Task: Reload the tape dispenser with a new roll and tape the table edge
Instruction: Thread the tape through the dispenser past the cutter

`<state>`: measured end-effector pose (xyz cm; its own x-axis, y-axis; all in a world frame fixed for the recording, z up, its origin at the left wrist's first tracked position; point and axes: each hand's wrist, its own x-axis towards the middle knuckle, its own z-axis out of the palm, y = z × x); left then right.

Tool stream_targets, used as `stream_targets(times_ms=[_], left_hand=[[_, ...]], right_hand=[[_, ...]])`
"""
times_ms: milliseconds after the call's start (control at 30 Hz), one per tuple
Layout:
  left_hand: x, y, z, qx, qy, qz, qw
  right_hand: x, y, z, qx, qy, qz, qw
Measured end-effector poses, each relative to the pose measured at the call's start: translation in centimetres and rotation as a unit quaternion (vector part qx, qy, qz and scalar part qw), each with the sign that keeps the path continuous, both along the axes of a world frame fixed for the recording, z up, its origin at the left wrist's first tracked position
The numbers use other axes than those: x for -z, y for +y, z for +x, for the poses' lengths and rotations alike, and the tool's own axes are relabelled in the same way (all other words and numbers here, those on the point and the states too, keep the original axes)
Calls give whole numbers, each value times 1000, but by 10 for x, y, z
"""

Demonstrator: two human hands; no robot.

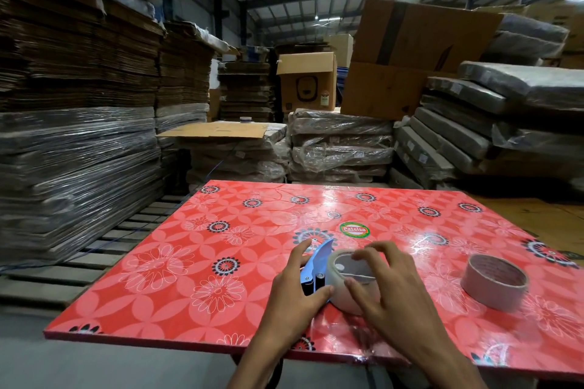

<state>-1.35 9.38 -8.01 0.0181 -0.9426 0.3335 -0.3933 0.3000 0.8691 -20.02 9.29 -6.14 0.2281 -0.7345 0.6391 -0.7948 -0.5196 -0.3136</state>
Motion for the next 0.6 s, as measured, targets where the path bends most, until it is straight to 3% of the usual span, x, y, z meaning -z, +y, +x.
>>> stream_targets(times_ms=[100, 233, 433, 600], left_hand=[[-1, 3, 1, 6, 4, 0, 1000], [1, 11, 8, 11, 18, 6, 1000], [4, 19, 15, -15, 23, 4, 1000], [5, 20, 13, -33, -5, -10, 999]], right_hand=[[-18, -12, 8, -36, 16, -2, 999], [-32, -32, 26, -65, 82, 68, 992], [-45, -44, 52, 3, 180, 124, 976], [-47, -51, 59, 6, 202, 148, 968]])
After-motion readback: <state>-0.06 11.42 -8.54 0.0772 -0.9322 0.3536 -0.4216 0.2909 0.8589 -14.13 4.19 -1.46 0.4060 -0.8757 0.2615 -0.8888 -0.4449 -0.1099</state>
